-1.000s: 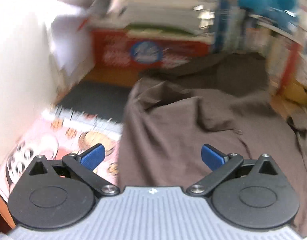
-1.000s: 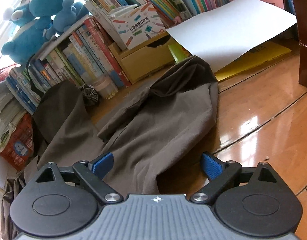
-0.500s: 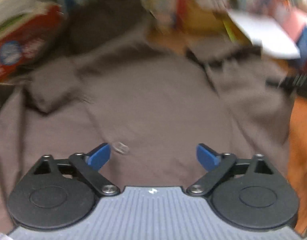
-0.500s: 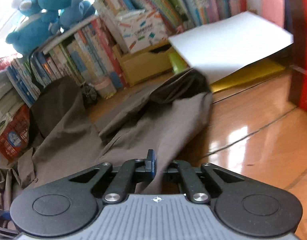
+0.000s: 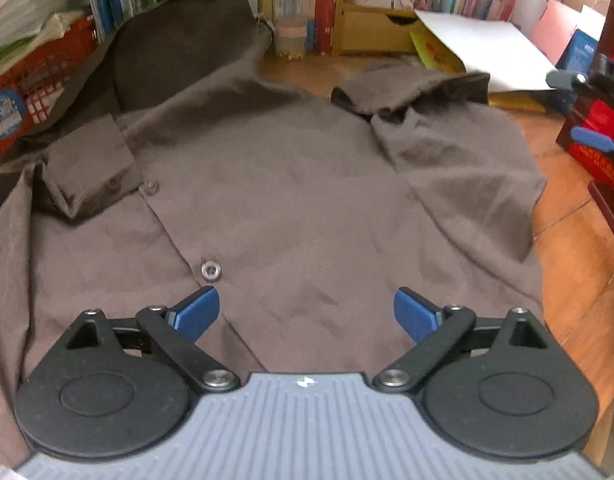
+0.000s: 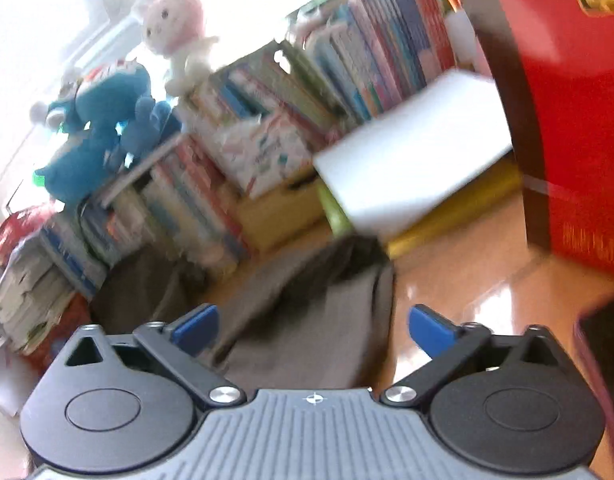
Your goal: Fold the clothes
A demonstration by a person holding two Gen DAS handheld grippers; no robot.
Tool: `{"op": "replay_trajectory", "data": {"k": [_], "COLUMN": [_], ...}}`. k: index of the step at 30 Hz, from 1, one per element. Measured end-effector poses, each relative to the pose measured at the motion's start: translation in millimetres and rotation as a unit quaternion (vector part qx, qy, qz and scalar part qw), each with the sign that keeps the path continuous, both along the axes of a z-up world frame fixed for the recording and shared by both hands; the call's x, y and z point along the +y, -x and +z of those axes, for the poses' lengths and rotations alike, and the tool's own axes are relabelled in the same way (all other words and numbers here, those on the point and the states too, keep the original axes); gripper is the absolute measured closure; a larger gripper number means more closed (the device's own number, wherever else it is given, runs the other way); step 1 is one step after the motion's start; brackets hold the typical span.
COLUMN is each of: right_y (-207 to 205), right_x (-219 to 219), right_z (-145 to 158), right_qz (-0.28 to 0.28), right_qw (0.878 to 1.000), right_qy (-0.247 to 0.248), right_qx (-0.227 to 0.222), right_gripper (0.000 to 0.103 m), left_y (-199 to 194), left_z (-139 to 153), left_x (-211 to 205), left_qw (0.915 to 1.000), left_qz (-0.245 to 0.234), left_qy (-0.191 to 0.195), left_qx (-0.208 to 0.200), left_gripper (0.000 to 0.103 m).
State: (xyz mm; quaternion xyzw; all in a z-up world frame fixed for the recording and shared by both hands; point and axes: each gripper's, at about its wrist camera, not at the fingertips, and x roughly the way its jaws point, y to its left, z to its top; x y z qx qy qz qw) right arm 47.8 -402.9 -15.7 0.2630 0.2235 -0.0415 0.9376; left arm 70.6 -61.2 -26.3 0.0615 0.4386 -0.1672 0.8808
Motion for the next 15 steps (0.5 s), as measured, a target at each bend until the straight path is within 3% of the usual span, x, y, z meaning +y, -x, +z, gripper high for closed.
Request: {"op": "replay_trajectory", "data": {"k": [2, 5, 9, 15], "right_y": [-16.5, -45.2, -71.9, -88.8], "right_x": [-5.2, -11.8, -22.9, -29.7], "right_z": [1.6, -7.4, -30.4, -54.6], "right_qz": [0.020, 0.036, 0.052, 0.058], "right_qw": [1.000, 0.998, 0.992, 0.986], "right_qy": [0.024, 0.026, -0.043, -0.120], "right_qx": [-0.002, 0.048, 0.104, 0.104], "right_gripper": [0.000, 0.000, 0.000, 0.001], "left_y": [-3.3, -9.1, -10.8, -13.5], "left_z": [1.0, -0.9, -3.2, -11.3], "left_x": [-0.5, -0.6, -2.1, -7.7], "left_qw": [1.0000, 0.9999, 0.9998, 0.9997], "left_qz": [0.003, 0.007, 0.005, 0.004], "left_qy": [0.005, 0.009, 0.013, 0.006], "left_qx": [0.000, 0.008, 0.011, 0.022], "left_gripper": [0.006, 0.006, 0.006, 0.005]}}
